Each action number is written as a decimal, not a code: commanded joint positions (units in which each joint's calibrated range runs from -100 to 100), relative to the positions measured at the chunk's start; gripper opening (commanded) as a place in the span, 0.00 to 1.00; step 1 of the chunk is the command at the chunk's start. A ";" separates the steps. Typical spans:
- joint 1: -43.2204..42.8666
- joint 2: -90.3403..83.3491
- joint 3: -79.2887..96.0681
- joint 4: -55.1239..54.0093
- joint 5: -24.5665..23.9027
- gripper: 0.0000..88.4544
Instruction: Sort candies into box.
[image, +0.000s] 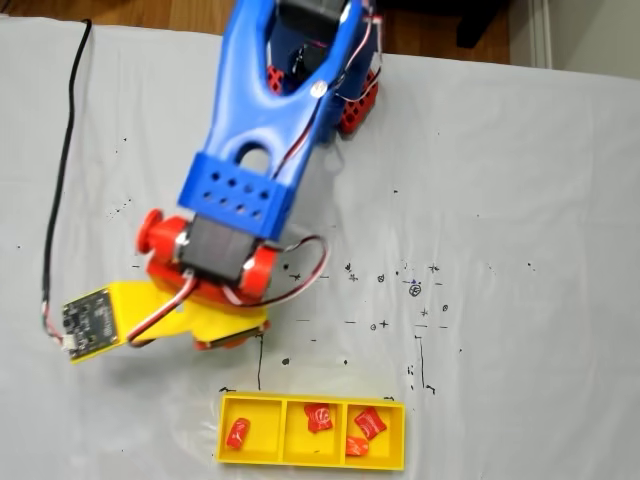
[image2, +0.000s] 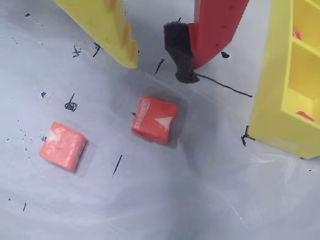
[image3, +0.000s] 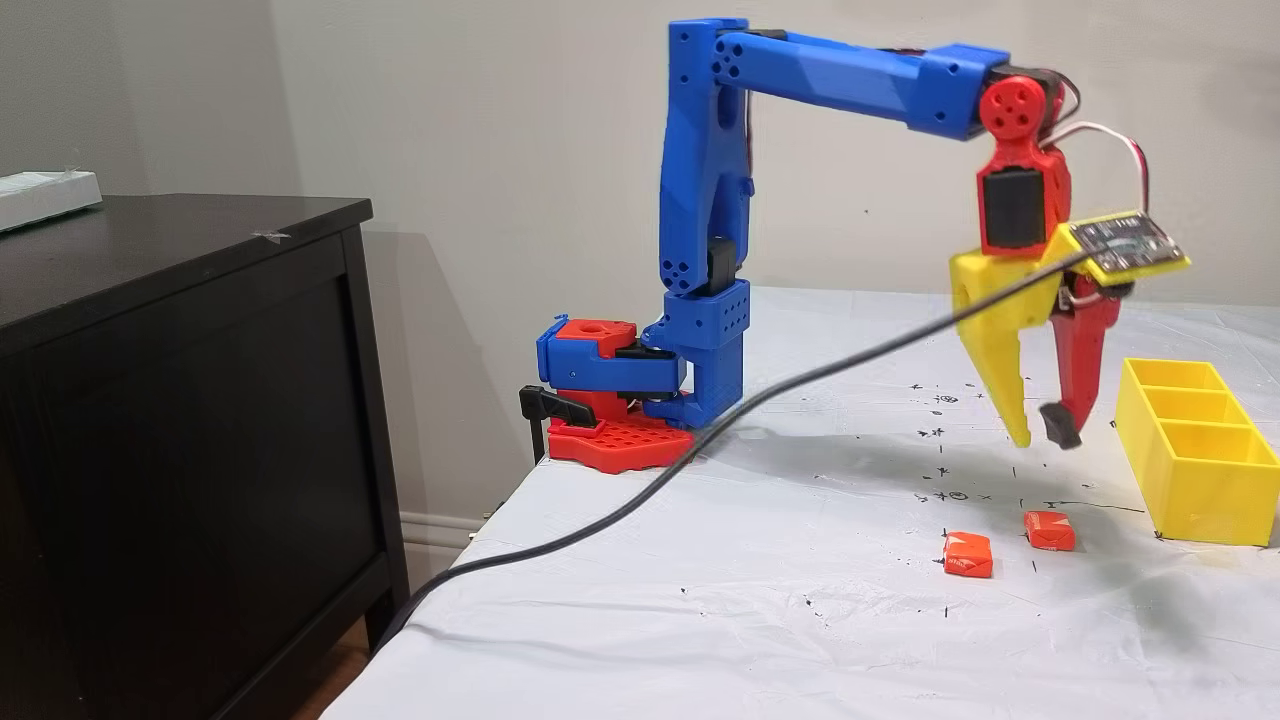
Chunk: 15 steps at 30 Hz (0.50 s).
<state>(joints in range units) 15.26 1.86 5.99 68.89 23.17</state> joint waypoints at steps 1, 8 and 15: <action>1.77 0.09 -5.58 0.25 1.56 0.19; 2.41 1.19 -4.67 -0.16 2.39 0.20; 1.50 3.82 -1.21 -4.50 0.34 0.20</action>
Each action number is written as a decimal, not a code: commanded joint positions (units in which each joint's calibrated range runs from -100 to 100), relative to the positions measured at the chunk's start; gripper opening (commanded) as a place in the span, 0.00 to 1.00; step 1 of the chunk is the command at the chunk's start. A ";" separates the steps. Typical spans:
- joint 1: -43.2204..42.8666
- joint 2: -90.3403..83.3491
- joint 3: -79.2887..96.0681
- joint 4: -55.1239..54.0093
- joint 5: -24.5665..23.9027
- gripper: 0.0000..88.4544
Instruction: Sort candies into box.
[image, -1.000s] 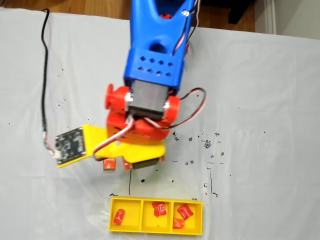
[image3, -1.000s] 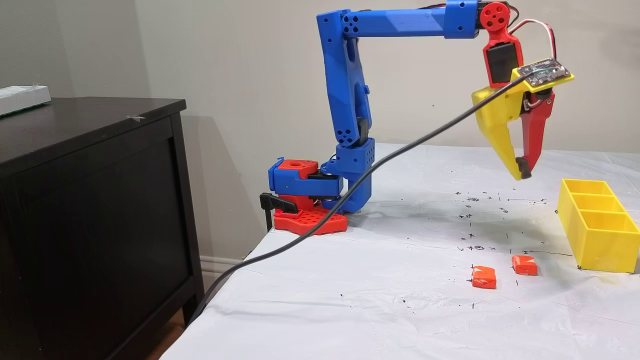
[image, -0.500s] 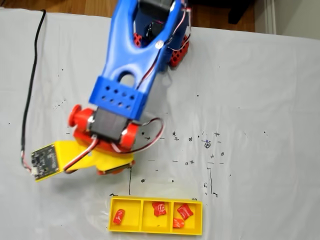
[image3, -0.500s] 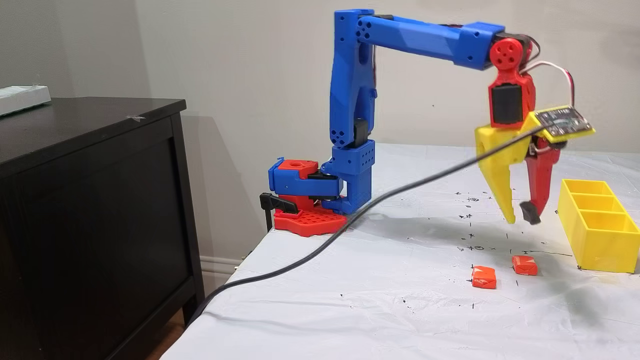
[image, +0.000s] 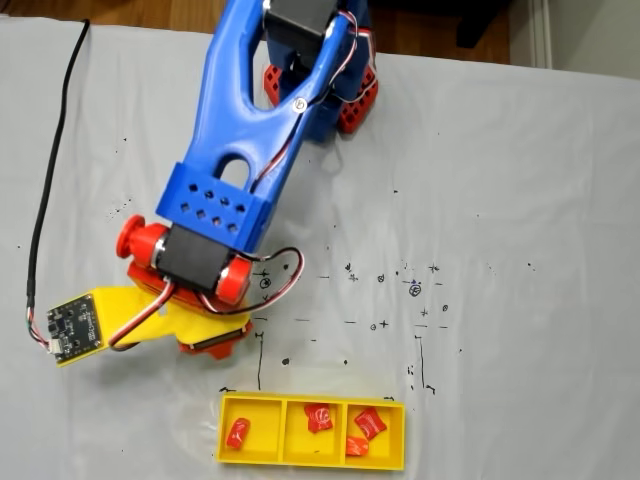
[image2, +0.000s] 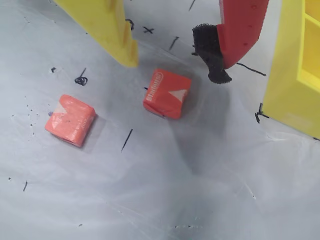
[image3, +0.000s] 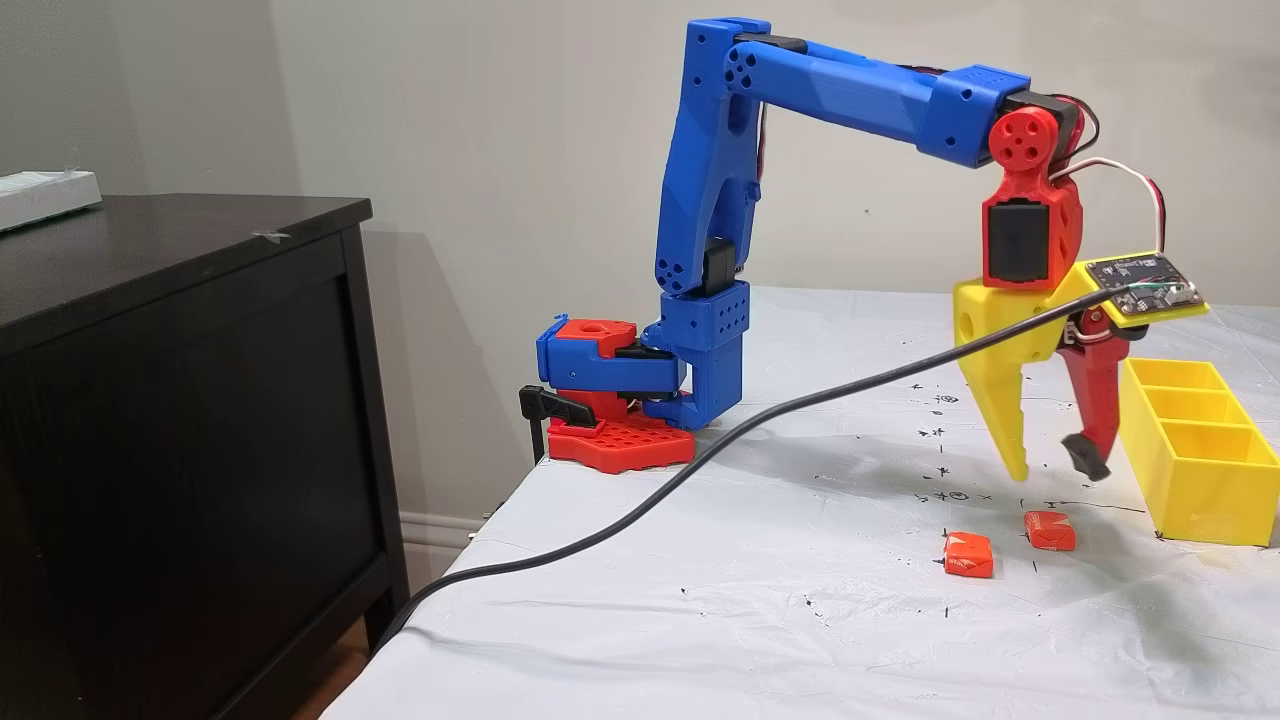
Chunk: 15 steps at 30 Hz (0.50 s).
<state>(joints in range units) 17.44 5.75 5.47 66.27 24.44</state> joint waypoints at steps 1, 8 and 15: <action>-0.68 0.35 -0.70 -1.96 -1.03 0.20; -0.50 2.64 -1.06 -2.21 -1.76 0.22; -0.32 4.34 -1.42 -2.05 -1.95 0.23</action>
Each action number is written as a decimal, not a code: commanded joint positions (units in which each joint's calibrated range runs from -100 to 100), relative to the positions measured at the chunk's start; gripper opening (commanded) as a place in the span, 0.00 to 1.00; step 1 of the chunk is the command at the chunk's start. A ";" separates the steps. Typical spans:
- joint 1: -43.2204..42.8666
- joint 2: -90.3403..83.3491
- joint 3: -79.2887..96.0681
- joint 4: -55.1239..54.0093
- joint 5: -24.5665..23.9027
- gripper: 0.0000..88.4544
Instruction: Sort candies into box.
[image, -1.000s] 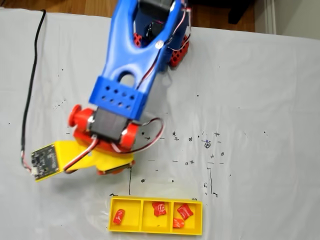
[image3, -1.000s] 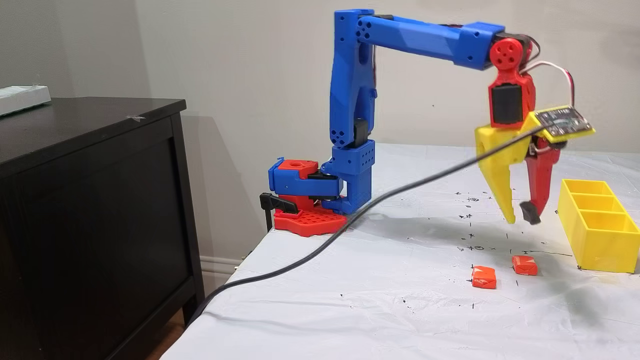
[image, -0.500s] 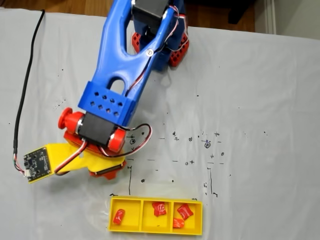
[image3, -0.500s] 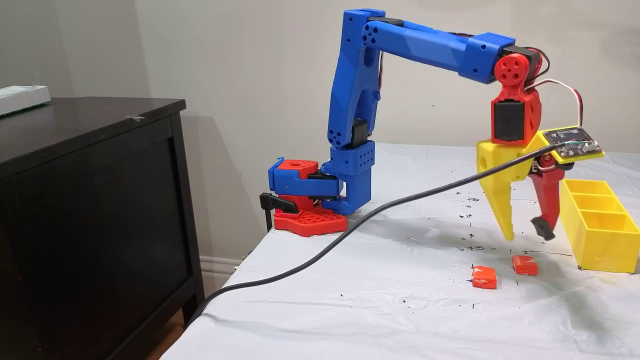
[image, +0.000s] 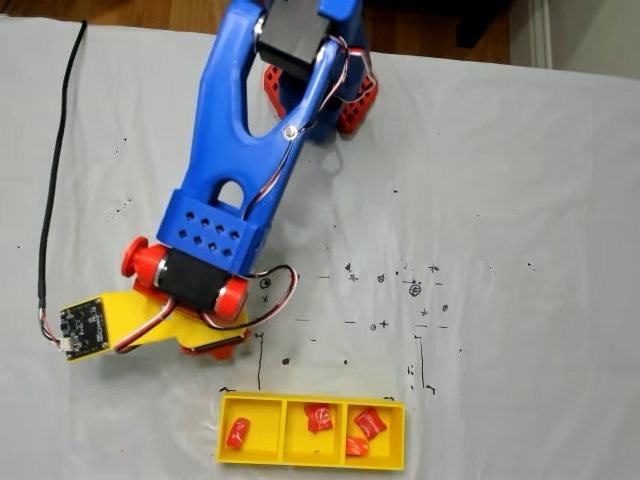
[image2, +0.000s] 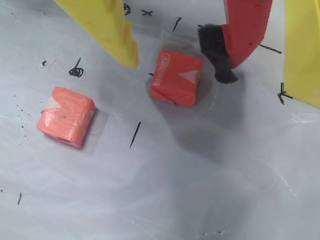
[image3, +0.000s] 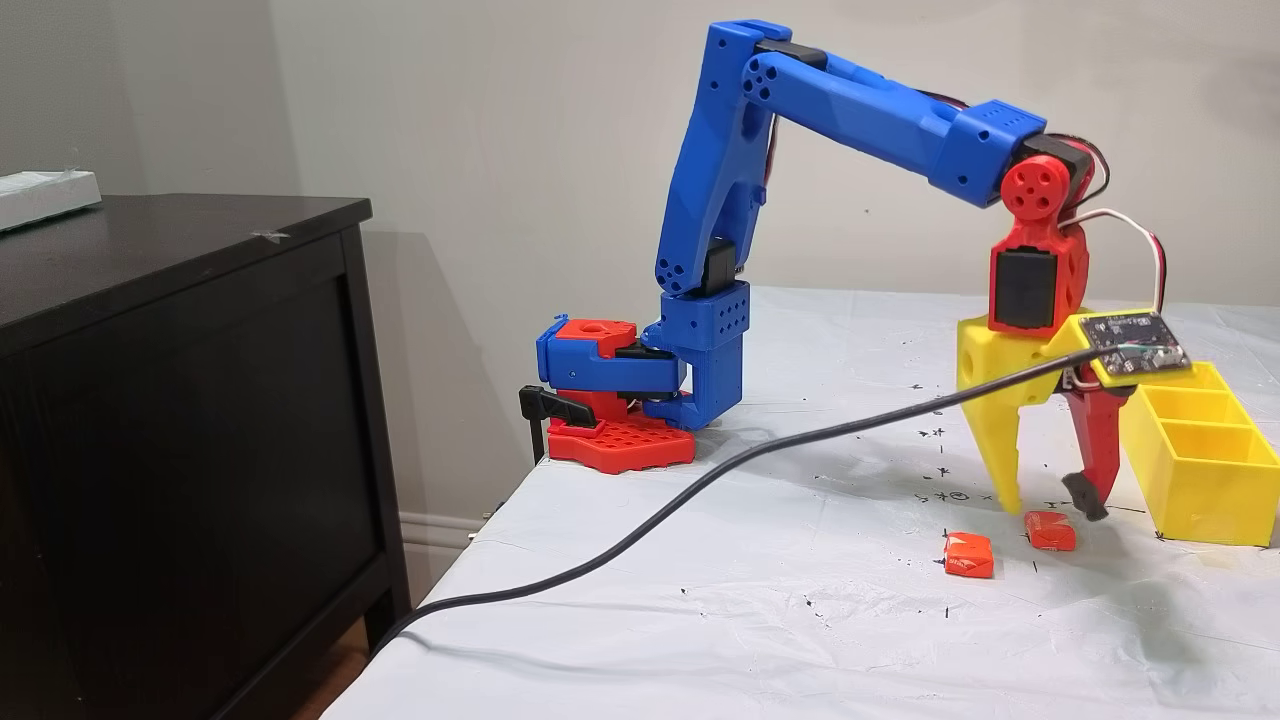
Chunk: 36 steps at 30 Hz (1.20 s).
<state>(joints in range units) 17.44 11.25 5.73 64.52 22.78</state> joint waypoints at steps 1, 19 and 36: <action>-0.41 -0.99 -1.59 -0.63 -0.44 0.23; -1.86 3.34 -2.04 -4.39 -1.95 0.22; -1.59 -0.82 -1.86 -5.05 -4.30 0.00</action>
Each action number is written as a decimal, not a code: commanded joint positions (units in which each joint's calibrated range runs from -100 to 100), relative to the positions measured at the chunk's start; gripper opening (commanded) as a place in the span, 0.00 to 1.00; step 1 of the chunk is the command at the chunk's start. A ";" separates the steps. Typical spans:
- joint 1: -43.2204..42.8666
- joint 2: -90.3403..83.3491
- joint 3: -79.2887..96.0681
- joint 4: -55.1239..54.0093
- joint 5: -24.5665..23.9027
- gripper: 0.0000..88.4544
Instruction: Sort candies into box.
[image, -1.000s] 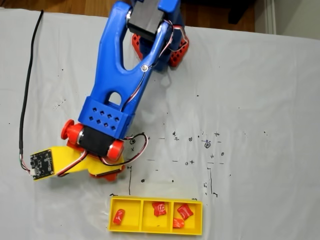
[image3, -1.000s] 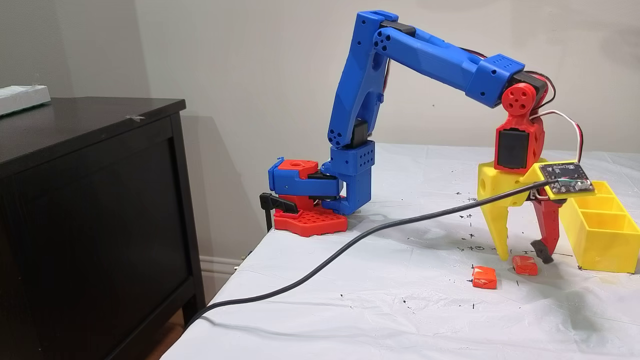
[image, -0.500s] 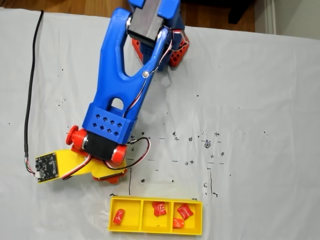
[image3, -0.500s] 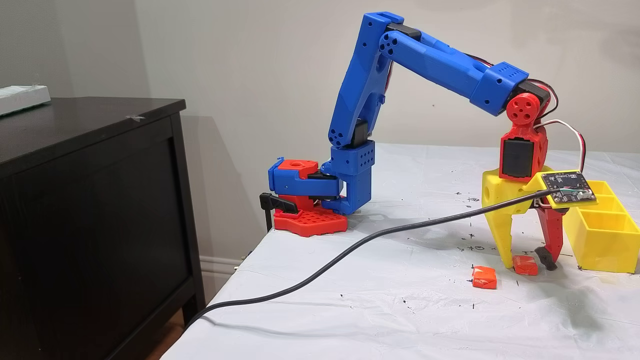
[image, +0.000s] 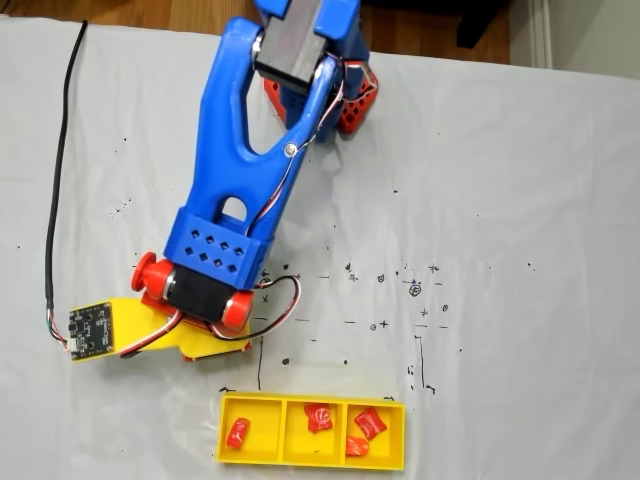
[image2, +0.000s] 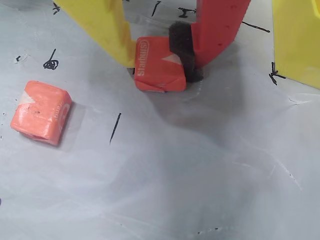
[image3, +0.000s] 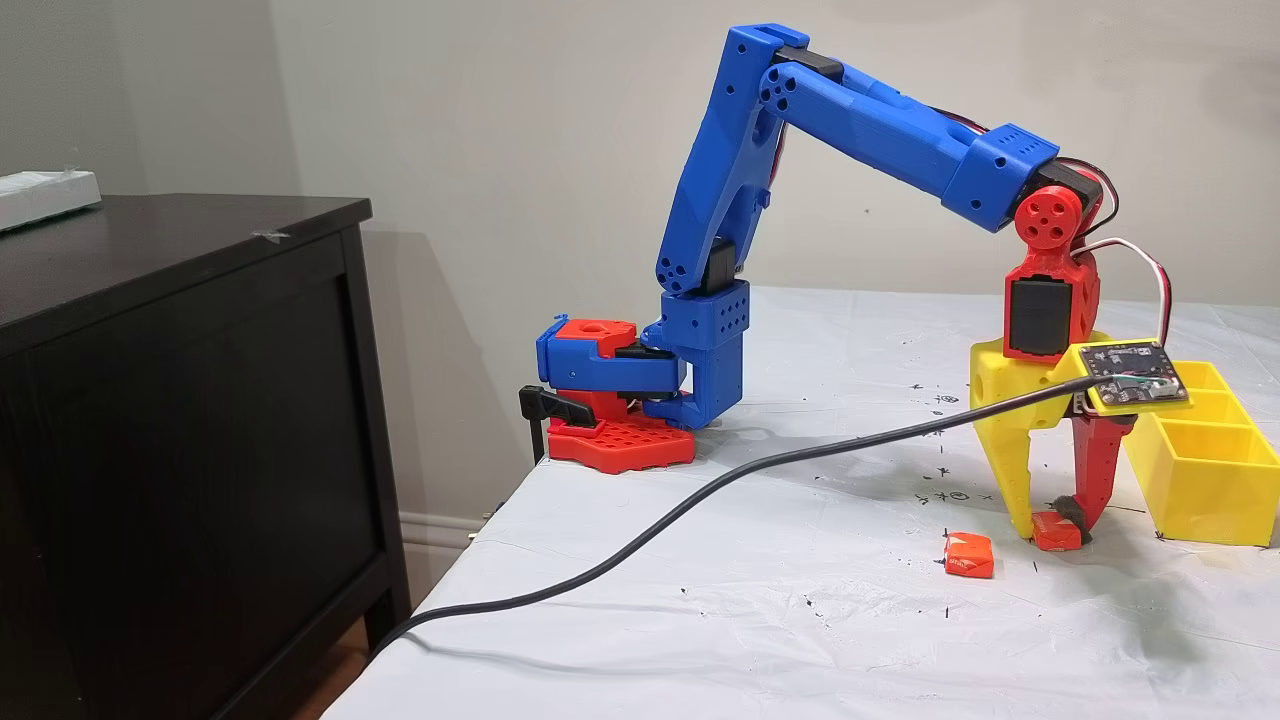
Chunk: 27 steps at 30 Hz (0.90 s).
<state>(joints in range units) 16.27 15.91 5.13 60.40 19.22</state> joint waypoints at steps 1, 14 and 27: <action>-0.69 -6.83 -0.90 -0.92 -1.03 0.00; -10.20 -24.64 -1.35 -2.97 -8.45 0.00; -15.64 -28.71 12.21 -20.57 -14.02 0.00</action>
<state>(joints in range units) 2.61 -7.61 15.31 45.87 6.03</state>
